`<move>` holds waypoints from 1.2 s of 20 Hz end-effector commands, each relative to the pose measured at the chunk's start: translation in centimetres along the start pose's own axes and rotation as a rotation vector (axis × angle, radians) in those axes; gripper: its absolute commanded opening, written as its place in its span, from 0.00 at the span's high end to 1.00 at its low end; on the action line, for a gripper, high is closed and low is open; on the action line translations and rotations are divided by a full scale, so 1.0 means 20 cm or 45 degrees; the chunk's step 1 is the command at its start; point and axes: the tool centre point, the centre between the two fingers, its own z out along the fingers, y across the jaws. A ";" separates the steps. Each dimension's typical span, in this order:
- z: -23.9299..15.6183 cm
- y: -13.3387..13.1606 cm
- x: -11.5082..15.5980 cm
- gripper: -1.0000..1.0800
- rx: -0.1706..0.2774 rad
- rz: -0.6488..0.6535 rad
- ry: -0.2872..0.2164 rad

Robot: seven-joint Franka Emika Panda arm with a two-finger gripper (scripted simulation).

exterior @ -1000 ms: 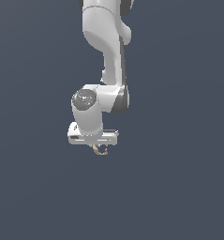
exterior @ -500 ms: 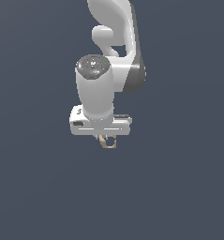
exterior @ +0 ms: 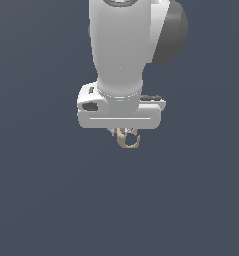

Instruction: Pick up the object and move it to a goal position.

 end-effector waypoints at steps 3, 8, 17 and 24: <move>-0.19 -0.07 0.03 1.00 0.000 0.001 -0.002; -0.36 -0.13 0.07 1.00 0.000 0.000 -0.002; -0.55 -0.21 0.11 1.00 0.000 0.000 -0.002; -0.62 -0.23 0.13 1.00 0.001 0.000 -0.002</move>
